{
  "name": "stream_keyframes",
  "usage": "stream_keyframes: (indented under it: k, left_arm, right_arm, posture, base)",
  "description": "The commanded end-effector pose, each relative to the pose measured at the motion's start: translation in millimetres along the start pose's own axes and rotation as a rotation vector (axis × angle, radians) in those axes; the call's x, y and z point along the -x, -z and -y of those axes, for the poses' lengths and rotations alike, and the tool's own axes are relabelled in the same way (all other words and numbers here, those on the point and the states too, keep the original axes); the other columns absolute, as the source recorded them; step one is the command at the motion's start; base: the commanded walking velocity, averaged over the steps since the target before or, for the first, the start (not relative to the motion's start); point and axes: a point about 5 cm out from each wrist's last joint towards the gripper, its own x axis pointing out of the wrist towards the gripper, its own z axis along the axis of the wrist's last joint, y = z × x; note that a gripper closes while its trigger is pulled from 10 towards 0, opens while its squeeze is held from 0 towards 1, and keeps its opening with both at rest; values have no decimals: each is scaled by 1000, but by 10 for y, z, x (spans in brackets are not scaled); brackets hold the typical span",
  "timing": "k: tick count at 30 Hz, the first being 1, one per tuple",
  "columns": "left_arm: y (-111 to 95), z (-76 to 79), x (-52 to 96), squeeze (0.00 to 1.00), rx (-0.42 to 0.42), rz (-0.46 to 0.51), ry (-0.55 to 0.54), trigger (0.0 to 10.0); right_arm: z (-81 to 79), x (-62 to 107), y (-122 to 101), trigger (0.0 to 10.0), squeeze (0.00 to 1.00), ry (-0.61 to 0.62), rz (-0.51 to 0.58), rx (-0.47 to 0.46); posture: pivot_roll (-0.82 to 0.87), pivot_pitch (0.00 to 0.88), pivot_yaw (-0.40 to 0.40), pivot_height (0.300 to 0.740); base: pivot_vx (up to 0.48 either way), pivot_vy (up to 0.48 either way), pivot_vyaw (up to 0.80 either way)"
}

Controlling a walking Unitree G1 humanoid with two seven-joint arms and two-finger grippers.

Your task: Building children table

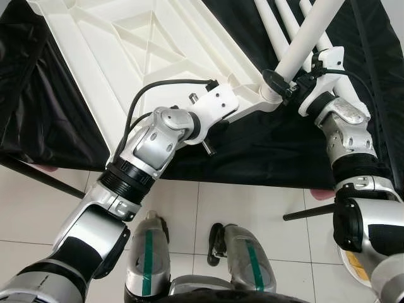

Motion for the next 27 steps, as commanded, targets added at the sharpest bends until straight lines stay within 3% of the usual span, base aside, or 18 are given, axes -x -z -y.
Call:
stream_keyframes:
  k: [1, 21, 27]
  left_arm:
    - [-101, -7, 22, 0, -33, 34, -19, 10000]
    - [-114, 1, 4, 0, -37, 39, -19, 10000]
    - [-115, -4, 1, 0, -41, 40, -21, 10000]
  right_arm:
    - [-56, -10, 62, 10000, 0, 6, -1, -43]
    - [-288, -44, 20, 10000, 0, 235, 87, -108]
    - [-350, -54, 24, 10000, 0, 411, 87, -150]
  posture:
    - [58, 40, -42, 740]
    - [55, 21, -58, 740]
    - [63, 8, -66, 740]
  base:
    - [0, 0, 0]
    - [0, 0, 0]
    - [0, 0, 0]
